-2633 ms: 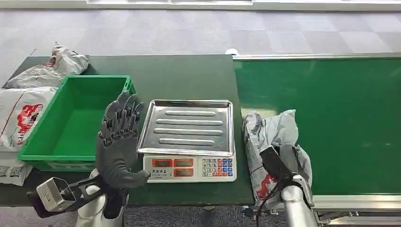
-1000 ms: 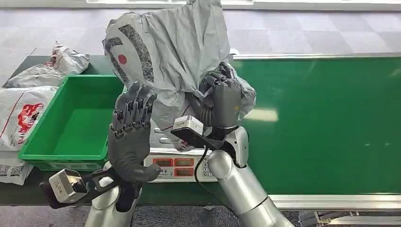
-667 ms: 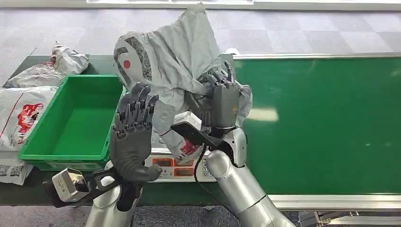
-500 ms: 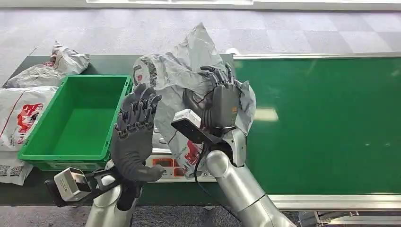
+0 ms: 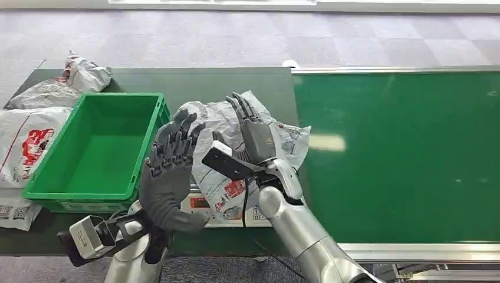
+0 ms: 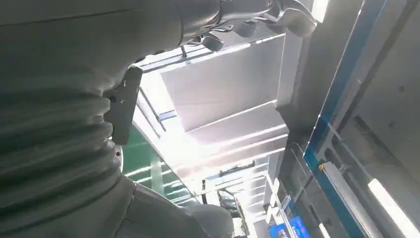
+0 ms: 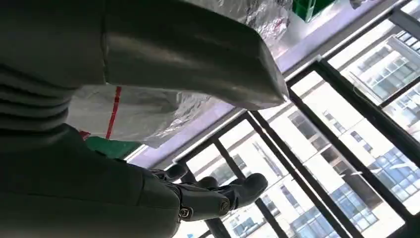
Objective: Moved the parcel from conveyor to table for the left to box.
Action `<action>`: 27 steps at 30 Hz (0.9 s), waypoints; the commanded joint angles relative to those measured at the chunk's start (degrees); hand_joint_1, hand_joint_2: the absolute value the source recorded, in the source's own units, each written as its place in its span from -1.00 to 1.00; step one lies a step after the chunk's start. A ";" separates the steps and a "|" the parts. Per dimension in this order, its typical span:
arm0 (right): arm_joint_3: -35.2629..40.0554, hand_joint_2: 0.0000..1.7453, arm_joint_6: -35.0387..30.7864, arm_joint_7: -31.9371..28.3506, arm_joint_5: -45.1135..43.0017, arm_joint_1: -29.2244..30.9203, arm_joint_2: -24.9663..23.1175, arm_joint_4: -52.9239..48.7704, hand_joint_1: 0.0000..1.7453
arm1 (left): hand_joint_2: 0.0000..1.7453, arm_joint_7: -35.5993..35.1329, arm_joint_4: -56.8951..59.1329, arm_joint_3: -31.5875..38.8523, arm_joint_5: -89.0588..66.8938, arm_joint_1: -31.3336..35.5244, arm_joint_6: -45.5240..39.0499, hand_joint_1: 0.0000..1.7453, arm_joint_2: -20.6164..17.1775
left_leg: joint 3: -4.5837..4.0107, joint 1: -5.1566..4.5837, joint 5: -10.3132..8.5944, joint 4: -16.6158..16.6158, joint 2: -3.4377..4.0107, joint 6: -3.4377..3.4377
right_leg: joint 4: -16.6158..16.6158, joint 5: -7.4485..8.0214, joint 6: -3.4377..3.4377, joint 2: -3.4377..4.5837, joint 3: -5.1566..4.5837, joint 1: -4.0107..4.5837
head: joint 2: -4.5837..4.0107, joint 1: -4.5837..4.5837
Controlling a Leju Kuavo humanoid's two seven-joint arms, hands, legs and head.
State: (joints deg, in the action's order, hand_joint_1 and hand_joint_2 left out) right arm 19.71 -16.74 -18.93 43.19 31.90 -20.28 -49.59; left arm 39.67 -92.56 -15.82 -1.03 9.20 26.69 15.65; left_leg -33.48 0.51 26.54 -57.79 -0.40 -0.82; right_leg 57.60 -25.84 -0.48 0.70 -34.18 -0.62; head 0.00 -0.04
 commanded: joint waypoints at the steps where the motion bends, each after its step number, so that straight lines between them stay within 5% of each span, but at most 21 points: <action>1: -0.76 -1.00 0.77 10.90 6.77 4.49 3.44 7.79 -1.00 | 1.00 -0.29 0.48 1.10 -0.49 -0.68 -0.47 -1.00 -2.30 | 0.18 -0.01 -0.06 0.15 0.02 0.03 | -0.15 0.05 0.02 -0.07 0.19 0.01 | 0.00 0.00; 4: -3.16 -1.00 -9.53 6.17 7.46 2.46 3.17 3.73 -1.00 | 1.00 -0.02 0.05 1.41 -0.47 -1.71 -0.55 -1.00 -2.20 | 0.19 -0.01 -0.06 0.15 0.00 0.02 | -0.15 0.04 0.02 -0.09 0.20 0.01 | 0.00 0.00; 6: -3.02 -1.00 -8.73 6.58 7.62 1.24 3.56 0.72 -1.00 | 1.00 0.01 -0.37 1.39 -0.45 -1.94 -0.43 -1.00 -2.16 | 0.08 -0.01 -0.04 0.08 -0.03 0.02 | -0.08 0.02 0.01 -0.09 0.09 0.01 | 0.00 0.00; 8: -4.82 -1.00 -19.31 -0.96 5.95 -2.17 3.15 -7.08 -1.00 | 1.00 -0.11 -0.11 1.55 -0.17 -1.86 -0.71 -1.00 -1.73 | 0.12 0.00 -0.03 0.10 -0.03 0.02 | -0.11 0.01 0.02 -0.12 0.14 0.02 | 0.00 0.02; 10: -13.83 -1.00 -23.26 -13.75 5.94 -9.99 0.28 -29.00 -1.00 | 1.00 -1.24 1.03 1.57 -0.95 -1.43 -2.57 -1.00 -1.10 | 0.13 0.00 -0.04 0.12 -0.17 0.02 | -0.13 -0.03 0.03 -0.27 0.18 0.02 | 0.00 0.02; 13: -15.69 -1.00 -23.26 -16.45 5.51 -16.26 0.28 -50.26 -1.00 | 1.00 -2.57 3.99 2.15 -4.13 -1.06 -8.15 -1.00 -0.65 | -0.09 -0.01 -0.01 -0.02 -0.46 0.02 | 0.01 -0.14 0.03 -0.54 0.01 0.01 | 0.00 0.00; 14: -15.95 1.00 -23.26 -17.05 5.08 -17.30 0.28 -54.35 -1.00 | 1.00 -3.28 5.37 2.90 -6.22 -0.78 -11.37 -1.00 -0.60 | -0.12 -0.04 -0.02 -0.02 -0.41 0.03 | 0.02 -0.12 0.01 -0.47 -0.04 -0.02 | 0.00 0.00; 15: -17.35 1.00 -23.26 -18.53 4.46 -18.56 0.28 -60.25 -1.00 | 1.00 -5.83 8.71 4.79 -11.99 0.35 -19.56 -1.00 -0.53 | -0.15 -0.06 -0.03 0.00 -0.37 0.02 | 0.02 -0.10 0.00 -0.46 -0.08 -0.04 | 0.00 0.02; 25: -17.35 1.00 -23.26 -18.53 4.46 -18.56 0.28 -60.25 -1.00 | 1.00 -5.83 8.71 4.79 -11.99 0.35 -19.56 -1.00 -0.53 | 0.00 0.00 0.06 0.05 -0.23 0.07 | -0.13 -0.08 -0.03 -0.39 0.06 0.01 | 0.00 0.00; 27: -18.66 1.00 -23.26 -21.07 1.26 -19.52 0.28 -64.09 -1.00 | 1.00 -11.76 15.78 6.16 -25.62 3.66 -33.58 -1.00 -1.88 | 0.11 -0.01 0.03 0.14 -0.23 0.07 | -0.21 -0.05 0.00 -0.41 0.15 0.01 | 0.00 0.00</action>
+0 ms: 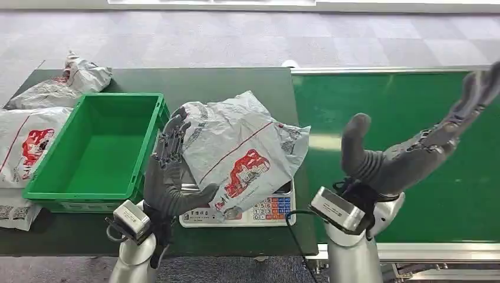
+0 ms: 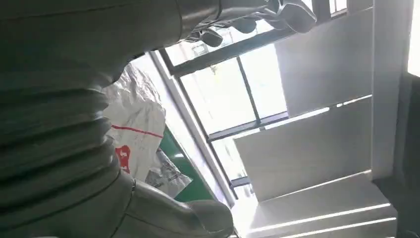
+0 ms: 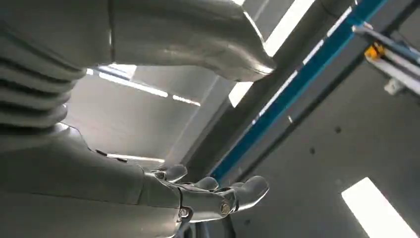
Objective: Moved the parcel from conveyor to table for the left to box.
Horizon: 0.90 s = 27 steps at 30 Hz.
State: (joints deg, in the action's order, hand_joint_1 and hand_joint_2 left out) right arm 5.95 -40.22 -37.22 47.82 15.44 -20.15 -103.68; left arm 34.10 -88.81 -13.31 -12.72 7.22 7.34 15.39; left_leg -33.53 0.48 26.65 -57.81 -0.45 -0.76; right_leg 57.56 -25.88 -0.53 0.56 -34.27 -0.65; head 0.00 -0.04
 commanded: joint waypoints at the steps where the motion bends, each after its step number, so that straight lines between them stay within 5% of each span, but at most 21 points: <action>1: -4.44 1.00 0.22 -2.78 -3.71 -4.17 0.15 -12.26 -1.00 | 1.00 -11.10 17.78 4.74 -22.27 8.46 -21.98 -1.00 -2.31 | 0.12 0.01 -0.09 0.14 -0.27 0.00 | -0.13 -0.01 0.04 -0.34 0.22 0.03 | 0.00 0.00; 6: 1.66 1.00 0.22 -2.78 -6.32 -5.75 0.15 -12.55 -1.00 | 1.00 -28.79 43.84 2.61 -57.25 23.42 -35.44 -1.00 -6.69 | 0.29 0.01 -0.19 0.28 -0.35 -0.06 | -0.22 0.03 0.08 -0.45 0.38 0.03 | 0.00 0.00; 12: 4.96 1.00 0.22 -2.78 -12.48 -2.47 0.15 -4.11 -1.00 | 1.00 -20.16 64.06 3.50 -57.60 37.20 -16.65 -1.00 -3.23 | 0.12 0.06 -0.25 0.06 -0.18 -0.08 | -0.05 0.12 0.11 -0.26 0.21 0.08 | 0.00 0.00; 22: 4.93 1.00 0.22 -2.78 -12.86 -1.87 0.15 -2.74 -1.00 | 1.00 -18.57 67.62 2.69 -57.22 38.97 -12.93 -1.00 -2.28 | 0.18 0.04 -0.22 0.10 0.03 -0.08 | -0.08 0.21 0.08 -0.04 0.21 0.03 | 0.00 0.00; 26: 4.60 1.00 0.22 -2.78 -12.68 -1.56 0.15 -1.17 -1.00 | 1.00 -16.60 71.57 -1.21 -59.16 40.27 -5.08 -1.00 -0.60 | 0.14 0.03 -0.22 0.10 -0.07 -0.06 | -0.08 0.20 0.07 -0.09 0.22 0.05 | 0.00 0.00; 27: 4.75 1.00 0.22 -2.78 -12.68 -1.58 0.15 -1.10 -1.00 | 1.00 -15.77 71.86 -1.44 -59.16 40.08 -4.31 0.02 -0.46 | 0.11 0.02 -0.22 0.09 -0.07 -0.07 | -0.05 0.19 0.07 -0.08 0.19 0.03 | 0.00 0.00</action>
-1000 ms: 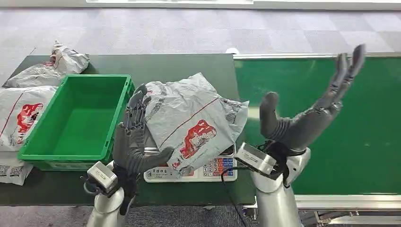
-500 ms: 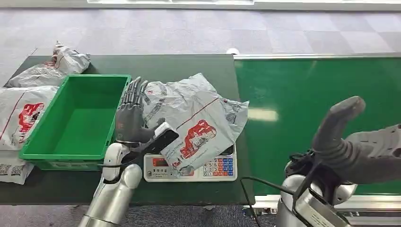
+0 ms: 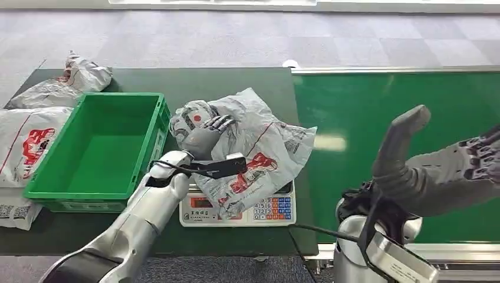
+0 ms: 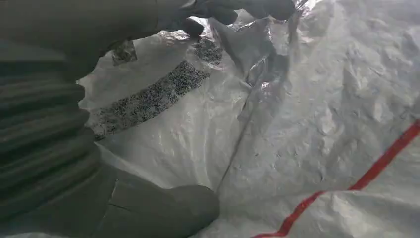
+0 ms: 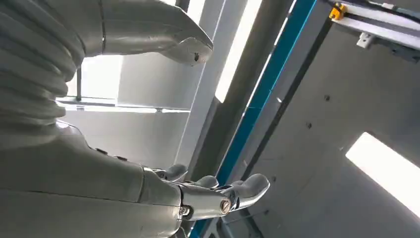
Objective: Moved the parcel from conveyor to table for the left to box.
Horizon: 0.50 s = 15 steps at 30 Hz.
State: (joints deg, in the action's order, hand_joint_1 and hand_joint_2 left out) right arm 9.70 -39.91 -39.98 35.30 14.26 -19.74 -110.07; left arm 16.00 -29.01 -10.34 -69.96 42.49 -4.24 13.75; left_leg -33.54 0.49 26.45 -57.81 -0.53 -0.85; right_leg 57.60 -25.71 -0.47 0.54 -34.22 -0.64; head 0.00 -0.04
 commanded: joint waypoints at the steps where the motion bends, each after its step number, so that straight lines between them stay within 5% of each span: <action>1: 0.95 1.00 -0.09 -0.02 0.09 -0.45 -0.26 5.27 -1.00 | 1.00 3.16 12.19 -4.41 -1.65 4.91 8.35 1.00 0.94 | 0.11 0.00 -0.02 0.07 0.03 0.02 | -0.08 0.02 0.02 -0.03 0.12 0.02 | 0.00 0.00; 15: 1.07 1.00 -0.09 -0.02 1.82 0.77 -0.26 5.04 -1.00 | 1.00 3.49 11.64 -4.11 -0.61 6.20 8.26 1.00 1.06 | 0.13 0.01 -0.02 0.08 0.10 0.04 | -0.09 0.03 0.03 0.02 0.13 0.03 | 0.00 0.00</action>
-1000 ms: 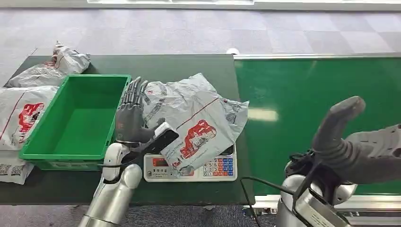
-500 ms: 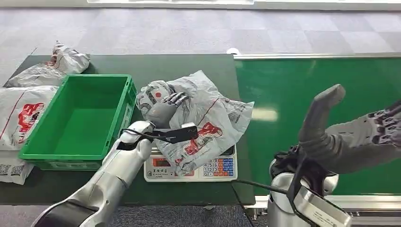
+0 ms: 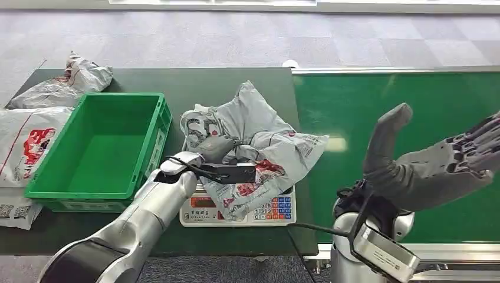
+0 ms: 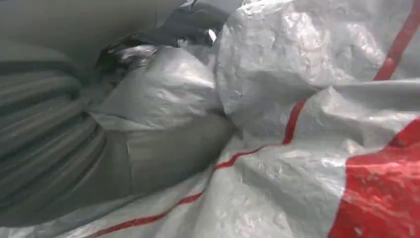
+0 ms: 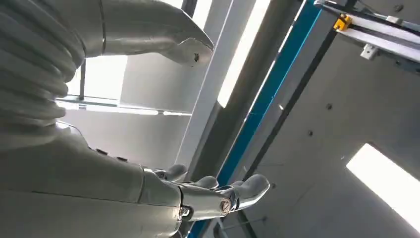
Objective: Moved the parcel from conveyor to table for the left to box.
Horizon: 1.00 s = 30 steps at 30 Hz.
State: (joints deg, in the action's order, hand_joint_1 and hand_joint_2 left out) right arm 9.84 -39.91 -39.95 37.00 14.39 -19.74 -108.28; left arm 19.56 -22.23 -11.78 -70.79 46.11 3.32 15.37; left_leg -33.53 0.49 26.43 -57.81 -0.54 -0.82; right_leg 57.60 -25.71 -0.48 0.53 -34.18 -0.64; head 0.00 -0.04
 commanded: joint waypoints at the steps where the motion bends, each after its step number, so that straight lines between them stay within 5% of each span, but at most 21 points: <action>1: 0.94 1.00 -0.09 -0.05 0.12 0.63 -0.26 3.24 -1.00 | 1.00 -0.07 4.86 -2.66 0.22 2.58 0.69 1.00 -0.55 | 0.12 0.00 0.00 0.09 0.10 0.01 | -0.09 0.02 0.03 0.02 0.10 0.02 | 0.00 0.00; 5: 0.94 1.00 -0.09 -0.05 0.12 0.63 -0.26 3.24 -1.00 | 1.00 -0.07 4.86 -2.66 0.22 2.58 0.69 1.00 -0.55 | 0.08 0.01 0.01 0.04 0.10 0.01 | -0.05 0.02 0.02 0.04 0.05 0.02 | 0.00 0.00; 8: 0.52 1.00 -0.09 -0.05 0.73 0.72 -0.26 2.75 -1.00 | 1.00 -0.55 2.91 -0.03 2.60 2.42 -7.10 1.00 -0.65 | 0.07 0.00 0.00 0.05 0.12 0.01 | -0.06 0.03 0.02 0.05 0.05 0.02 | 0.00 0.00; 14: -1.41 1.00 -0.09 -0.05 1.58 -0.91 -0.26 0.99 -1.00 | 1.00 -9.99 -8.63 9.84 6.21 2.37 -43.32 1.00 -4.79 | -0.05 0.04 0.00 -0.02 0.13 -0.01 | 0.01 0.03 0.03 0.06 -0.07 0.05 | 0.00 -0.02; 18: -1.51 1.00 -0.09 -0.05 1.49 -1.12 -0.26 1.05 -1.00 | 1.00 -9.71 -12.18 12.13 7.06 0.76 -43.32 1.00 -6.69 | 0.12 0.04 -0.01 0.10 0.23 -0.01 | -0.06 0.05 0.06 0.12 0.03 0.06 | 0.00 0.00; 28: -3.19 1.00 -0.09 -0.05 0.36 -2.39 -0.26 3.15 -1.00 | 1.00 -13.95 -39.85 37.07 -14.05 -11.77 -43.32 1.00 -9.99 | 0.20 0.09 0.00 0.18 0.60 -0.06 | -0.08 0.06 0.07 0.56 -0.03 0.10 | 0.00 0.00; 30: -3.82 1.00 -0.09 -0.05 0.44 -2.27 -0.26 3.45 -1.00 | 1.00 -29.45 -37.66 26.01 -19.21 -15.34 -43.32 1.00 -19.50 | 0.26 0.10 0.02 0.20 0.65 -0.06 | -0.09 0.05 0.08 0.60 0.00 0.12 | 0.00 0.00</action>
State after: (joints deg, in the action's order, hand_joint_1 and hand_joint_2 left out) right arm 8.72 -39.91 -39.95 37.53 13.96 -19.74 -108.28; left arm 7.24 -50.52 10.70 -78.82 38.62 -40.02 7.80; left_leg -33.57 0.54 26.40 -57.79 -0.28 -0.89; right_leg 57.69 -25.72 -0.44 0.83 -34.35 -0.58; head 0.00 -0.04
